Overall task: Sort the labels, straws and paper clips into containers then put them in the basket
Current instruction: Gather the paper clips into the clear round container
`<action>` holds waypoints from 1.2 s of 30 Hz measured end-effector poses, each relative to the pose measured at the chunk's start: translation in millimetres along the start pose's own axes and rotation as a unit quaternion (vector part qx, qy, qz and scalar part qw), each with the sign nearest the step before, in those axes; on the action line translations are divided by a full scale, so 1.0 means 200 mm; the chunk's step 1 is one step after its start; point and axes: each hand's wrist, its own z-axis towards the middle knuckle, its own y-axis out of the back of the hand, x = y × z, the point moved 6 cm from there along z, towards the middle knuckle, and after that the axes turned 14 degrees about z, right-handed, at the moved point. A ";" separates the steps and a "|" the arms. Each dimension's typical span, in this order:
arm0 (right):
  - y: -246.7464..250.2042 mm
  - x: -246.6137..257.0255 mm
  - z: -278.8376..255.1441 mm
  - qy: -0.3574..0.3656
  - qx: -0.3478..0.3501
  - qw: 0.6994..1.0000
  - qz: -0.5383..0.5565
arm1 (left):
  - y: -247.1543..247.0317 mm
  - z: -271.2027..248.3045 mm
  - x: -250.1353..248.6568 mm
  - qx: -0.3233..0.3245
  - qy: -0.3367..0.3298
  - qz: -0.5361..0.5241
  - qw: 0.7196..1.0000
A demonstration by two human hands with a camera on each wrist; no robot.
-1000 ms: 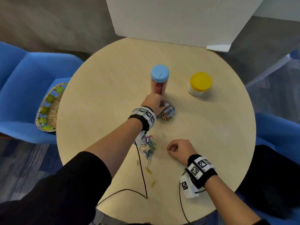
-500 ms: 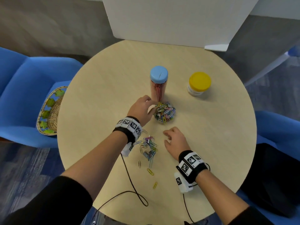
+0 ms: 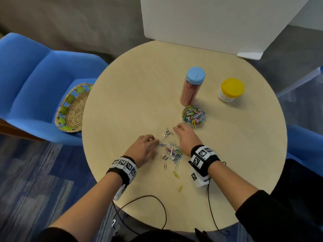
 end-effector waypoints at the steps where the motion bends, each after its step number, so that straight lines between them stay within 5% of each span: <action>1: -0.03 0.04 0.00 0.017 0.030 0.999 -0.036 | 0.00 -0.03 0.01 0.001 0.011 0.001 1.000; 5: -0.12 0.14 -0.04 0.092 0.110 0.974 -0.174 | -0.06 -0.12 0.00 0.045 0.013 0.014 0.999; 12: -0.12 0.02 -0.25 0.073 0.122 0.978 -0.155 | -0.16 -0.08 -0.12 0.027 0.077 -0.042 0.996; 23: -0.12 -0.06 -0.23 0.001 -0.001 0.997 -0.080 | -0.08 0.07 -0.26 -0.042 0.038 -0.055 0.997; 28: -0.02 -0.15 -0.23 -0.085 -0.076 0.993 0.039 | -0.02 0.12 -0.26 -0.051 0.030 -0.044 0.997; 32: 0.07 -0.25 -0.25 -0.180 -0.140 0.944 0.241 | 0.01 0.14 -0.24 -0.054 0.033 -0.052 0.997; 36: 0.26 -0.28 -0.18 -0.178 -0.189 0.915 0.307 | 0.02 0.16 -0.22 -0.056 0.055 -0.059 0.995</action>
